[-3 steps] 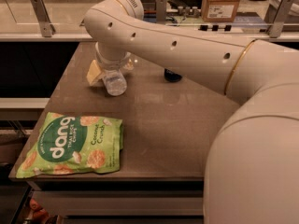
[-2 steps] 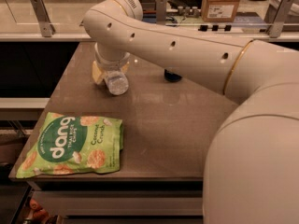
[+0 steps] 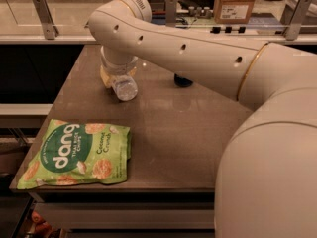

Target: Pick blue plastic bottle

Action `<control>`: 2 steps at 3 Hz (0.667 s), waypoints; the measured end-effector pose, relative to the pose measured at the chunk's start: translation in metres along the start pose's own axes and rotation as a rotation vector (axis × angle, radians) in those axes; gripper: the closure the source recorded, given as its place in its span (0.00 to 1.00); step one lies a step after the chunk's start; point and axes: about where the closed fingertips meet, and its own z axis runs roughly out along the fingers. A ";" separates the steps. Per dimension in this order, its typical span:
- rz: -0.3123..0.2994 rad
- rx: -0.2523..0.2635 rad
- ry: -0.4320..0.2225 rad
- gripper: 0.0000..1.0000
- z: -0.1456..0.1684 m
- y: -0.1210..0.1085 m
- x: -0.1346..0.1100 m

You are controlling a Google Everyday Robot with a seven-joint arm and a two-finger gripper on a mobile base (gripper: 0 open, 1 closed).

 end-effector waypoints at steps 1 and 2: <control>-0.001 0.000 0.002 1.00 0.001 0.000 0.001; -0.001 0.000 0.002 1.00 0.000 0.000 0.000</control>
Offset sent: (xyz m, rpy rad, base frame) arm -0.0002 0.0003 -0.0013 -0.0014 0.0016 0.0008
